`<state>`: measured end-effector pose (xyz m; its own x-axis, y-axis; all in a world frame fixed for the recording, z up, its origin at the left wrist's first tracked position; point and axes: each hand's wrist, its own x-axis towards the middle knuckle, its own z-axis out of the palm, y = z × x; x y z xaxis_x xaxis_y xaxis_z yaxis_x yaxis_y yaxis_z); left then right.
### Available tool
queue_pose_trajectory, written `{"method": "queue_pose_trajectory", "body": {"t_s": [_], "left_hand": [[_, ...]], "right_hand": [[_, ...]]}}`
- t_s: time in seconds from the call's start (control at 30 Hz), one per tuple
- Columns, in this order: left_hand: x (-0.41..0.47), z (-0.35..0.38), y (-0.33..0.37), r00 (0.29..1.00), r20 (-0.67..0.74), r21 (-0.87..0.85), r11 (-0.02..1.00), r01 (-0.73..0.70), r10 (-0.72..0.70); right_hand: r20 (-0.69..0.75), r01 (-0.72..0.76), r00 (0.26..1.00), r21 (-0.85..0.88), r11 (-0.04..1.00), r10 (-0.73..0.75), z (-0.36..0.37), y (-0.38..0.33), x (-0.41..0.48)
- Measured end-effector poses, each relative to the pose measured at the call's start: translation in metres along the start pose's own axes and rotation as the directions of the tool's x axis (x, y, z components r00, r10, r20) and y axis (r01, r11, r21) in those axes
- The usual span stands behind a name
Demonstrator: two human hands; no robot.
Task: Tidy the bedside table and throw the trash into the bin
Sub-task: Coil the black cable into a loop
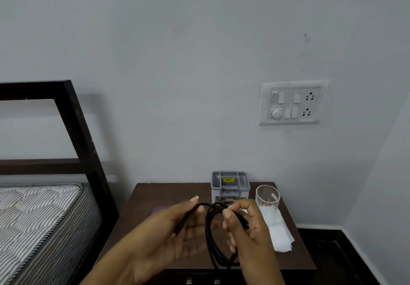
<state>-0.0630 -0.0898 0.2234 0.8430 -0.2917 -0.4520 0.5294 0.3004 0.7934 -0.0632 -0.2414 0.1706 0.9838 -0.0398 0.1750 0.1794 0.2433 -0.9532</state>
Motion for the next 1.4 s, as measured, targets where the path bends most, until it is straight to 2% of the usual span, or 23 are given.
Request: {"method": "queue_pose_trajectory", "body": {"t_s": [0.1,0.27,0.43,0.5,0.57,0.63,0.7,0.8,0.93,1.0,1.07,1.13,1.2,1.4], "left_hand": [[-0.004,0.004,-0.008,0.997,0.075,-0.094,0.996,0.000,0.007],[-0.001,0.008,-0.025,0.991,0.005,-0.104,0.986,-0.131,0.133],[0.011,0.008,-0.034,0.952,-0.103,-0.116,0.947,-0.299,0.288],[0.014,0.002,-0.033,0.949,-0.061,-0.128,0.940,-0.315,0.309],[0.012,-0.004,-0.029,0.960,0.044,-0.042,0.961,-0.275,0.276],[0.011,-0.009,-0.023,0.964,0.142,0.128,0.962,-0.243,0.225],[0.010,-0.014,-0.017,0.960,0.203,0.325,0.911,-0.254,0.195],[0.010,-0.017,-0.010,0.946,0.186,0.561,0.763,-0.323,0.264],[0.011,-0.014,-0.014,0.926,0.135,0.646,0.677,-0.353,0.354],[0.012,-0.014,-0.018,0.923,0.142,0.635,0.683,-0.361,0.357],[0.012,-0.015,-0.020,0.939,0.177,0.542,0.767,-0.344,0.296],[0.010,-0.018,-0.023,0.955,0.238,0.393,0.881,-0.262,0.178],[0.009,-0.023,-0.029,0.950,0.279,0.264,0.940,-0.216,0.140],[0.008,-0.022,-0.049,0.918,0.305,0.265,0.904,-0.336,0.252]], "right_hand": [[-0.090,0.097,0.990,-0.099,0.990,-0.106,0.004,0.003,-0.004],[-0.174,0.179,0.959,-0.232,0.956,-0.222,0.013,0.011,-0.008],[-0.164,0.194,0.959,-0.211,0.958,-0.230,0.018,0.012,-0.011],[-0.146,0.181,0.967,-0.177,0.967,-0.208,0.017,0.010,-0.010],[-0.123,0.172,0.973,-0.168,0.971,-0.194,0.014,0.009,-0.009],[-0.106,0.168,0.977,-0.173,0.971,-0.188,0.014,0.009,-0.010],[-0.097,0.142,0.983,-0.162,0.977,-0.159,0.014,0.010,-0.011],[-0.042,0.093,0.994,-0.187,0.978,-0.102,0.014,0.010,-0.012],[-0.027,0.042,0.998,-0.185,0.982,-0.048,0.015,0.009,-0.012],[-0.030,0.021,0.999,-0.181,0.983,-0.027,0.017,0.005,-0.013],[-0.075,0.010,0.997,-0.109,0.994,-0.018,0.015,0.001,-0.014],[-0.141,-0.009,0.990,0.001,1.000,0.009,0.011,-0.001,-0.012],[-0.161,-0.035,0.986,0.070,0.997,0.046,0.010,-0.002,-0.011],[-0.205,-0.050,0.976,0.125,0.991,0.075,0.015,-0.002,-0.011]]}}
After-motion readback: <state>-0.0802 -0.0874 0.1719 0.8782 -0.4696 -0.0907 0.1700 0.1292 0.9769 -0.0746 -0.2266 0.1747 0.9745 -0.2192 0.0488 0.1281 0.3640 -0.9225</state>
